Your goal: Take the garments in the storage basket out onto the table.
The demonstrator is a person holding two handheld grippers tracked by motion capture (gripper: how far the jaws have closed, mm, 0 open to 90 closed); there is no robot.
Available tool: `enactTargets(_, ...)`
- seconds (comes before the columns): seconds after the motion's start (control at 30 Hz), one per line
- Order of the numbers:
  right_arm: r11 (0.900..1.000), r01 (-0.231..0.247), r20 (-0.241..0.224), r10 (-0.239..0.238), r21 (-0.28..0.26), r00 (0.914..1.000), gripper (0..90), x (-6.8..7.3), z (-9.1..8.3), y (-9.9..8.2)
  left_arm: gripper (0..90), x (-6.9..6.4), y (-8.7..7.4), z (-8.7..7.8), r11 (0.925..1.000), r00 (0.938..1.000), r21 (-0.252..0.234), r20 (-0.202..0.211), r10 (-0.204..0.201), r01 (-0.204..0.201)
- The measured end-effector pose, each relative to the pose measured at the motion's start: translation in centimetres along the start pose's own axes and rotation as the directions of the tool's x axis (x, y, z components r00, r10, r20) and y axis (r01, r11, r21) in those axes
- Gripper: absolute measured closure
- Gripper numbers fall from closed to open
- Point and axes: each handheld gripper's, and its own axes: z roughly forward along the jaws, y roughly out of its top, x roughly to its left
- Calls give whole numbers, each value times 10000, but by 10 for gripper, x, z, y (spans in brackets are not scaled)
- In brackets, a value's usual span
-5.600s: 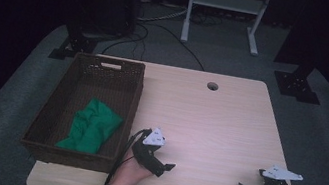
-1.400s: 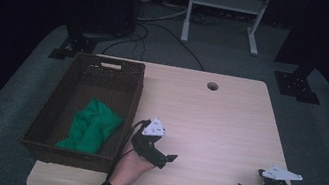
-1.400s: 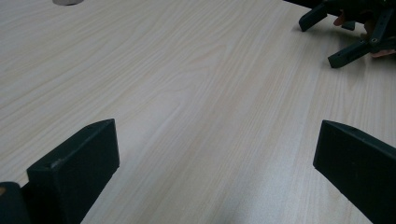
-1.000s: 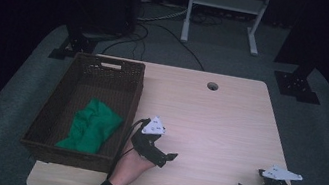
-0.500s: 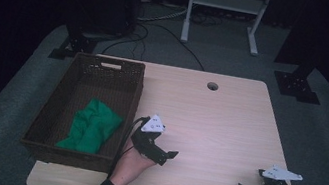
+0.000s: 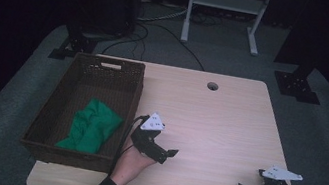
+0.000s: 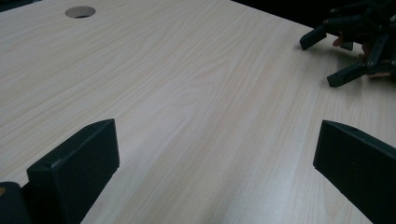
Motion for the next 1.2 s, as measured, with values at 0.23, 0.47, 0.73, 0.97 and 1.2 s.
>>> enactTargets(0.23, 10000, 4, 5, -4, -4, 10000, 14, 0, 0, 0, 0, 1, 1, -1, 9999, 9999, -99, 78, -78, 79)
enactTargets(0.47, 10000, 1, 2, -1, 0, 10000, 14, 0, 0, 0, 0, 1, 3, -1, 9999, 9998, -119, 212, 40, -38)
enactTargets(0.73, 10000, 3, 2, -3, -2, 10000, 14, 0, 0, 0, 0, 1, 7, -1, 9999, 9996, -165, 268, 54, -49)
enactTargets(0.97, 10000, -1, 3, 1, 0, 10000, 14, 0, 0, 0, 0, 1, 13, -6, 9994, 9995, -305, 247, 178, -170)
enactTargets(1.2, 10000, 2, 1, -2, -2, 10000, 14, 0, 0, 0, 0, 1, 15, -7, 9991, 9994, -394, 311, 168, -155)
